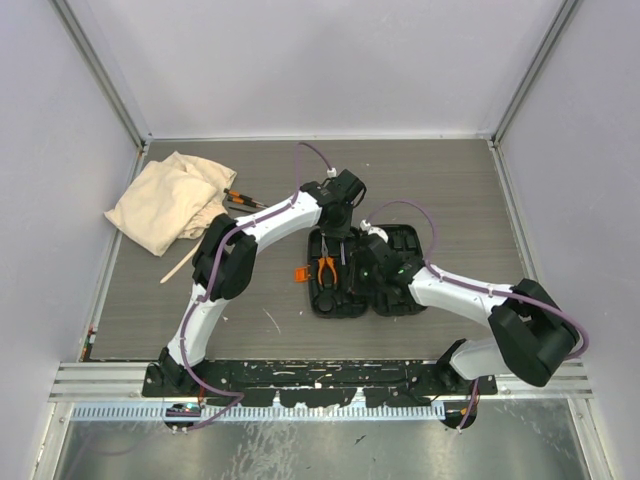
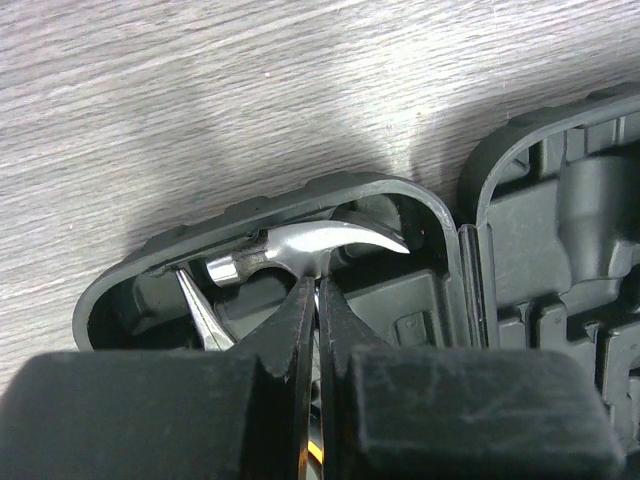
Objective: Sort the tools into containers
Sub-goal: Place the hammer in the storage box, then adjust the storage box at the center of the board.
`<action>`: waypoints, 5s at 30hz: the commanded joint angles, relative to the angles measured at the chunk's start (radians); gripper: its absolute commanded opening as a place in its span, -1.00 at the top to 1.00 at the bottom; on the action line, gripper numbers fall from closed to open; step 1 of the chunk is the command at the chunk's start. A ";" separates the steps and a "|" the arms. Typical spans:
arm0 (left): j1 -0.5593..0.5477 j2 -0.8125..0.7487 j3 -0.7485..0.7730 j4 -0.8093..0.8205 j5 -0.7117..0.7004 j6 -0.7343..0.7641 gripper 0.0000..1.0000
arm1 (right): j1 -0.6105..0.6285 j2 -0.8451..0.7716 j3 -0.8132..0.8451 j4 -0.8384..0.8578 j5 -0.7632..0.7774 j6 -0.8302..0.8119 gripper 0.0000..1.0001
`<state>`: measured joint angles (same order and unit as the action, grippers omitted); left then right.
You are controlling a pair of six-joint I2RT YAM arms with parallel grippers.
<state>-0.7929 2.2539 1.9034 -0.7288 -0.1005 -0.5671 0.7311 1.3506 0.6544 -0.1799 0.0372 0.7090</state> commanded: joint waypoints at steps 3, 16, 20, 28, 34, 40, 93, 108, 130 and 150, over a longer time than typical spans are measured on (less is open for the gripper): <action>-0.009 0.042 0.000 -0.001 0.019 -0.005 0.94 | 0.006 0.020 -0.040 -0.021 0.041 -0.016 0.78; -0.009 0.063 0.003 -0.007 0.025 -0.005 0.96 | 0.024 0.106 -0.062 0.010 0.051 -0.017 0.89; -0.009 0.079 0.006 -0.024 0.020 -0.010 0.97 | 0.041 0.115 -0.065 0.004 0.080 -0.015 0.91; -0.028 0.121 0.021 -0.088 -0.025 -0.022 1.00 | 0.059 0.087 -0.086 -0.014 0.125 -0.005 0.94; -0.064 0.171 0.074 -0.204 -0.086 -0.031 1.00 | 0.059 0.044 -0.133 0.007 0.132 0.021 0.97; -0.077 0.211 0.054 -0.231 -0.068 -0.058 1.00 | 0.059 0.035 -0.169 0.033 0.121 0.037 0.98; -0.089 -0.061 -0.122 -0.037 0.081 -0.015 0.82 | 0.072 -0.252 -0.090 0.055 0.021 -0.015 0.79; -0.038 -0.291 -0.103 -0.016 0.077 -0.002 0.33 | 0.072 -0.517 -0.159 -0.095 0.308 0.065 0.41; 0.345 -0.812 -0.723 0.009 0.050 0.062 0.15 | -0.124 -0.170 -0.023 -0.148 0.150 -0.161 0.22; 0.532 -0.776 -0.717 0.019 0.092 0.033 0.08 | -0.117 -0.260 -0.075 -0.069 0.104 -0.156 0.26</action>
<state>-0.2707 1.4460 1.1259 -0.7441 -0.0174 -0.5343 0.6079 1.2201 0.5907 -0.2646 0.0746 0.5446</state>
